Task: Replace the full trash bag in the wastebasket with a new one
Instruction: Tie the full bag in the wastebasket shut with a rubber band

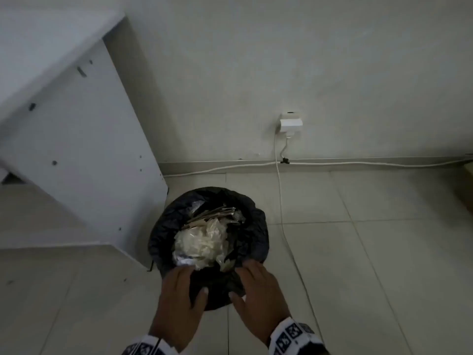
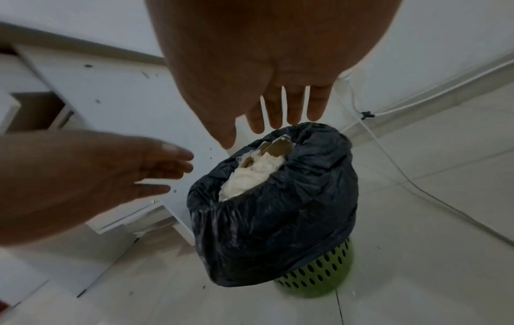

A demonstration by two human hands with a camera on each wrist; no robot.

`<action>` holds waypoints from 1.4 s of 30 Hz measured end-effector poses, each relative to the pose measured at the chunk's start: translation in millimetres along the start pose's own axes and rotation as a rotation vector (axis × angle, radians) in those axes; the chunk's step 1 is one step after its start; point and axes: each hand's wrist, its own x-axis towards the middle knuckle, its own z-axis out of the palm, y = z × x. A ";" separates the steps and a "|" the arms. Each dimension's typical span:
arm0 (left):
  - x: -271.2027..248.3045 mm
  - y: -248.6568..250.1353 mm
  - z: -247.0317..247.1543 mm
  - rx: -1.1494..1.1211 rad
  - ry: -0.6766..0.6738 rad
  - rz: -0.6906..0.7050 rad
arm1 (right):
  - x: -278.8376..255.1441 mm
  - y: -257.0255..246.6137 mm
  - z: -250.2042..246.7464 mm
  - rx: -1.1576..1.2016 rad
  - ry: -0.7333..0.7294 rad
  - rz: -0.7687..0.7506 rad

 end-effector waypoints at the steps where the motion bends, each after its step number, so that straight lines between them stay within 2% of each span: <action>1: 8.7 -8.1 9.8 -0.021 0.062 -0.001 | 7.1 3.6 11.3 -0.049 0.016 -0.046; 3: 26.9 -24.1 22.8 -0.044 0.075 -0.069 | 24.4 11.0 31.7 -0.135 0.026 -0.126; 5: 42.6 -45.9 42.6 0.058 0.005 -0.093 | 36.1 14.9 50.2 -0.176 0.030 -0.178; 7: 52.3 -66.0 62.7 0.208 -0.058 -0.052 | 42.8 19.3 68.7 -0.234 0.164 -0.197; 10: 58.0 -75.0 66.5 0.292 0.032 -0.036 | 47.4 16.4 81.8 -0.209 0.330 -0.186; 15: 59.8 -82.8 44.5 0.360 -0.105 -0.017 | 41.9 7.0 94.3 -0.229 0.334 -0.187; 16: 61.1 -87.1 43.2 0.362 -0.073 0.017 | 41.0 2.8 92.6 -0.222 0.318 -0.176; 18: 62.3 -90.3 36.9 0.358 -0.089 0.049 | 40.4 -5.7 87.9 -0.154 0.223 -0.170; 21: 61.8 -94.1 26.6 0.254 -0.080 0.059 | 35.6 -7.4 89.9 0.044 0.231 -0.186; 23: 61.3 -90.2 23.0 0.142 -0.042 0.052 | 31.6 -4.9 93.2 0.269 0.400 -0.107; 25: 65.9 -83.0 23.8 0.012 0.069 0.023 | 32.6 5.1 97.7 0.408 0.701 0.035; 27: 72.7 -74.2 28.3 -0.108 0.199 -0.042 | 37.1 16.6 99.3 0.477 0.910 0.237; 28: 77.6 -69.9 30.6 -0.128 0.242 -0.073 | 41.2 23.8 100.8 0.516 0.953 0.371; 30: 83.3 -63.7 39.1 -0.036 0.230 -0.100 | 53.0 42.9 113.4 0.679 0.920 0.641; 31: 83.6 -62.9 43.8 0.049 0.213 -0.087 | 58.8 49.3 118.8 0.820 0.866 0.725; 34: 82.5 -66.5 53.0 0.161 0.218 -0.056 | 67.7 59.0 122.1 1.415 0.555 0.884; 35: 82.6 -67.3 53.7 0.152 0.232 -0.064 | 66.5 59.9 118.6 1.605 0.433 0.876; 37: 83.0 -68.9 54.7 0.147 0.240 -0.078 | 63.9 64.6 113.6 1.887 0.232 0.714; 40: 83.5 -68.1 55.6 0.184 0.231 -0.079 | 63.6 72.0 98.3 2.064 0.213 0.527; 42: 83.3 -67.3 55.9 0.187 0.238 -0.079 | 63.1 80.0 81.6 2.034 0.276 0.488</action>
